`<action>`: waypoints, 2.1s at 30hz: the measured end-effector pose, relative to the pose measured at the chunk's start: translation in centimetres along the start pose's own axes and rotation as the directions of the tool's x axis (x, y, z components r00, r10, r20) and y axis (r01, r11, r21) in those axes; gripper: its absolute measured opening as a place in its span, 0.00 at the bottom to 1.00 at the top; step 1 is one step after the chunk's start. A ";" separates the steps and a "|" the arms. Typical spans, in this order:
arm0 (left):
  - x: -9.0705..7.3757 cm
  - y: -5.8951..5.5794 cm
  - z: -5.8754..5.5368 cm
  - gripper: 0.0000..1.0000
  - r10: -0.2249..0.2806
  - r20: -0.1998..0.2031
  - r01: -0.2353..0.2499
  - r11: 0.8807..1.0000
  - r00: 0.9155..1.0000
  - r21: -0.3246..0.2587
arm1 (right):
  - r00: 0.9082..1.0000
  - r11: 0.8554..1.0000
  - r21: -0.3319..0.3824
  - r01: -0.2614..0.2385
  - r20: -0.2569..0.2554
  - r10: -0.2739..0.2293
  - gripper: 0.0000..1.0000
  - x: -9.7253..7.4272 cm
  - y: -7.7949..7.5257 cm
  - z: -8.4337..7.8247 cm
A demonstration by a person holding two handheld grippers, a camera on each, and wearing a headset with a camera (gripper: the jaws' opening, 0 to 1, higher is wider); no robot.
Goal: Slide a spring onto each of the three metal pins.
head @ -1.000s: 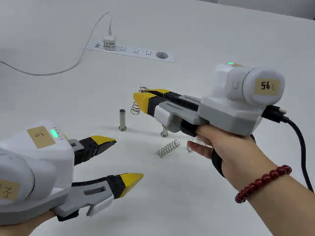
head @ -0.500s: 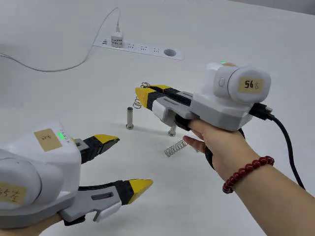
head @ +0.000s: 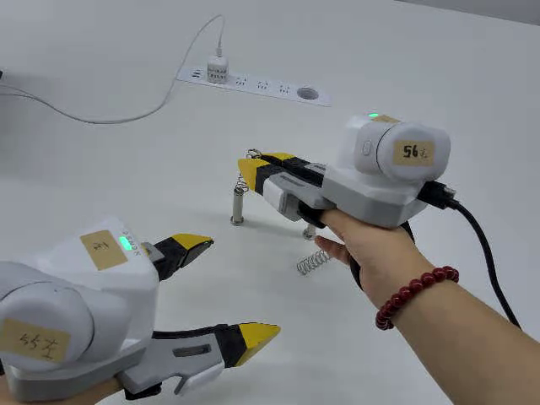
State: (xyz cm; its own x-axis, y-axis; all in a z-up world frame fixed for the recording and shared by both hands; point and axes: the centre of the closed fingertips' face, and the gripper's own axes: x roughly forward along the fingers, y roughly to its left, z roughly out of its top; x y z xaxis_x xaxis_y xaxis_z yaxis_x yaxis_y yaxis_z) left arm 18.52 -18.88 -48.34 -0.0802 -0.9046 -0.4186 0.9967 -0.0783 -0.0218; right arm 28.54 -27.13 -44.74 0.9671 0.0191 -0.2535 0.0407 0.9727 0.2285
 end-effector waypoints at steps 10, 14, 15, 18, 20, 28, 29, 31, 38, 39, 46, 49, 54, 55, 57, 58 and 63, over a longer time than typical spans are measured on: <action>0.0 0.2 -0.1 0.69 0.007 0.000 -0.007 1.000 1.000 -0.014 | 0.999 0.990 -0.138 -0.010 -0.044 0.004 0.11 0.5 0.7 -0.8; 0.0 0.3 -0.2 0.69 0.012 -0.003 -0.012 1.000 1.000 -0.019 | 0.998 0.984 -0.176 -0.010 -0.057 0.000 0.11 0.6 0.8 -1.2; 0.0 0.3 -0.2 0.69 0.013 -0.004 -0.013 1.000 1.000 -0.017 | 0.998 0.982 -0.187 -0.009 -0.060 -0.002 0.11 0.6 0.8 -1.2; 0.0 0.3 -0.3 0.69 0.015 -0.009 -0.015 1.000 1.000 -0.016 | 0.997 0.978 -0.209 -0.007 -0.075 -0.009 0.11 0.7 0.8 -1.7; -0.1 0.3 -0.3 0.69 0.016 -0.006 -0.016 1.000 1.000 -0.019 | 0.997 0.976 -0.220 -0.002 -0.081 -0.016 0.11 0.7 0.7 -1.9; -0.2 0.6 -0.1 0.68 0.023 0.001 -0.023 0.999 1.000 -0.033 | 0.993 0.971 -0.237 -0.001 -0.111 -0.026 0.12 0.9 0.6 -2.9; -0.2 0.6 -0.1 0.68 0.024 0.001 -0.024 0.999 1.000 -0.033 | 0.993 0.971 -0.239 0.000 -0.117 -0.028 0.12 0.9 0.5 -3.0; -0.2 0.6 -0.2 0.68 0.025 -0.002 -0.025 0.999 1.000 -0.033 | 0.991 0.972 -0.236 -0.003 -0.131 -0.029 0.12 1.0 0.5 -3.4; -0.2 0.7 0.0 0.68 0.028 0.001 -0.028 0.999 1.000 -0.032 | 0.987 0.977 -0.215 0.005 -0.154 -0.039 0.12 1.2 0.3 -4.3; -0.3 0.7 0.0 0.68 0.028 0.002 -0.028 0.999 1.000 -0.033 | 0.987 0.976 -0.216 0.007 -0.157 -0.042 0.12 1.2 0.2 -4.4; -0.4 1.0 0.1 0.68 0.033 0.008 -0.033 0.998 0.999 -0.049 | 0.984 0.978 -0.209 0.013 -0.171 -0.050 0.12 1.4 0.1 -4.9; -0.4 1.0 0.0 0.68 0.036 0.007 -0.035 0.998 0.999 -0.051 | 0.982 0.978 -0.206 0.015 -0.182 -0.053 0.12 1.5 0.0 -5.3; -0.4 1.0 0.0 0.67 0.037 0.003 -0.037 0.998 0.999 -0.049 | 0.978 0.979 -0.202 0.020 -0.199 -0.061 0.12 1.5 -0.1 -5.8; -0.4 1.0 0.0 0.67 0.037 0.004 -0.037 0.998 0.999 -0.048 | 0.978 0.979 -0.203 0.020 -0.200 -0.061 0.12 1.5 -0.1 -5.9; -0.4 1.0 0.1 0.67 0.037 0.004 -0.037 0.998 0.999 -0.046 | 0.978 0.980 -0.201 0.019 -0.200 -0.060 0.12 1.5 -0.1 -5.9; -0.4 1.0 0.1 0.67 0.037 0.005 -0.037 0.998 0.999 -0.046 | 0.978 0.980 -0.200 0.019 -0.200 -0.060 0.12 1.5 -0.1 -5.9; -0.5 1.1 0.1 0.67 0.040 0.004 -0.040 0.998 0.999 -0.044 | 0.978 0.982 -0.186 0.020 -0.202 -0.058 0.12 1.4 -0.1 -5.9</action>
State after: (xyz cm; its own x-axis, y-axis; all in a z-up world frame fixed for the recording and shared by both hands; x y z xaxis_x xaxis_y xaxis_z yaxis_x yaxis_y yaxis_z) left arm 19.65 -18.59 -48.10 -0.0403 -0.9086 -0.4158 0.9987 -0.0238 -0.0448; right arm 28.42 -25.87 -50.64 0.8926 0.0092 -0.4507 0.0123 0.9989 0.0448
